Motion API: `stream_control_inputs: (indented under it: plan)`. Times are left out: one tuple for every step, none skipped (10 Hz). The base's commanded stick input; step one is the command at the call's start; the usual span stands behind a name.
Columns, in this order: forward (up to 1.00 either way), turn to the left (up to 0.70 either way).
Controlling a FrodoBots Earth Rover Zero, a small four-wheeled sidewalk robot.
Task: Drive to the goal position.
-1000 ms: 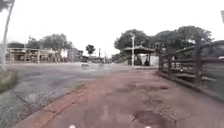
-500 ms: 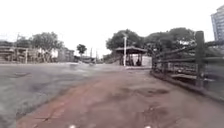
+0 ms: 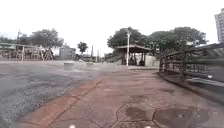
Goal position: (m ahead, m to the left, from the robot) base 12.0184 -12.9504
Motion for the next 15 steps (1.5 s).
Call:
stream_control_inputs:
  plan:
    - [0.00, 0.00]
    - [0.00, 0.00]
    - [0.00, 0.00]
    - [1.00, 0.03]
    - [1.00, 0.03]
    - [1.00, 0.03]
    - [1.00, 0.03]
    - [1.00, 0.03]
    - [1.00, 0.03]
    - [1.00, 0.03]
    - [1.00, -0.37]
    - [1.00, -0.37]
    - [1.00, -0.37]
    - [1.00, -0.37]
    - [1.00, -0.35]
